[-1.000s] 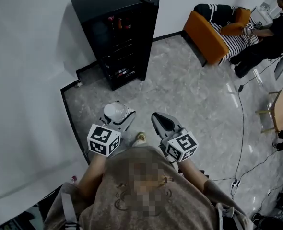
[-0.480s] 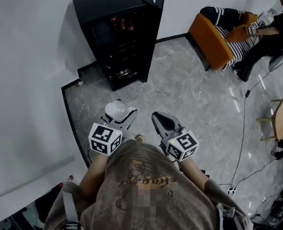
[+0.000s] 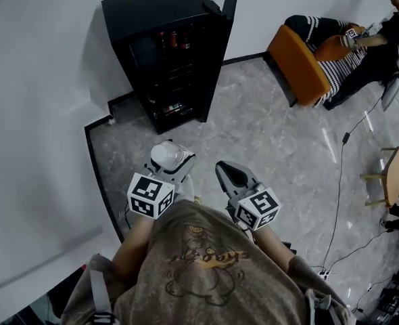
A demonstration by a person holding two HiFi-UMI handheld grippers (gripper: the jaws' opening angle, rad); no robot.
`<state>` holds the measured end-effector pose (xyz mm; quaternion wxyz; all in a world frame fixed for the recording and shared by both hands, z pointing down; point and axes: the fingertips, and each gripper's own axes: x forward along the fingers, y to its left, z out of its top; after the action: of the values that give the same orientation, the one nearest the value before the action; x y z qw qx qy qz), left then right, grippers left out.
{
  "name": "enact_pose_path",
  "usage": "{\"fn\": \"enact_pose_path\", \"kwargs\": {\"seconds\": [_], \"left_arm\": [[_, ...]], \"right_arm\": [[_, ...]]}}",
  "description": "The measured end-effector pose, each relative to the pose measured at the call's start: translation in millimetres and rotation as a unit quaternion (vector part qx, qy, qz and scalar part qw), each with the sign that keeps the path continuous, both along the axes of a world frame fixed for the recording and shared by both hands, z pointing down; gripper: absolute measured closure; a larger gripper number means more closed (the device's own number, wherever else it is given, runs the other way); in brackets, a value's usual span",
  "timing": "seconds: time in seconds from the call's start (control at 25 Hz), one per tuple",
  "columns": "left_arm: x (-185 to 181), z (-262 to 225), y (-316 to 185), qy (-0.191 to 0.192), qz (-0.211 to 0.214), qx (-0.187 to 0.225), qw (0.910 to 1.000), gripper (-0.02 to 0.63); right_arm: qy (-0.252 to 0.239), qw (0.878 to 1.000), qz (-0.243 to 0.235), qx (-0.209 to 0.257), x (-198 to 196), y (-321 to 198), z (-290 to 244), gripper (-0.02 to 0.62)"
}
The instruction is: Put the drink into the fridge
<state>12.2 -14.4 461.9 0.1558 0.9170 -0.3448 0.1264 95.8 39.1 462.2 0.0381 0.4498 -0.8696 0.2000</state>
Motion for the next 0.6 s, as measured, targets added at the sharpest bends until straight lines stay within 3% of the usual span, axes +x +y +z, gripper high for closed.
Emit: {"fn": "enact_pose_path", "kwargs": {"seconds": [0.6], "left_arm": [[5.5, 19.2, -98.2, -0.016, -0.008, -0.006, 0.9998, 0.306]], "right_arm": [[0.000, 1.000, 0.005, -0.003, 7.8, -90.7, 2.1, 0.569]]}}
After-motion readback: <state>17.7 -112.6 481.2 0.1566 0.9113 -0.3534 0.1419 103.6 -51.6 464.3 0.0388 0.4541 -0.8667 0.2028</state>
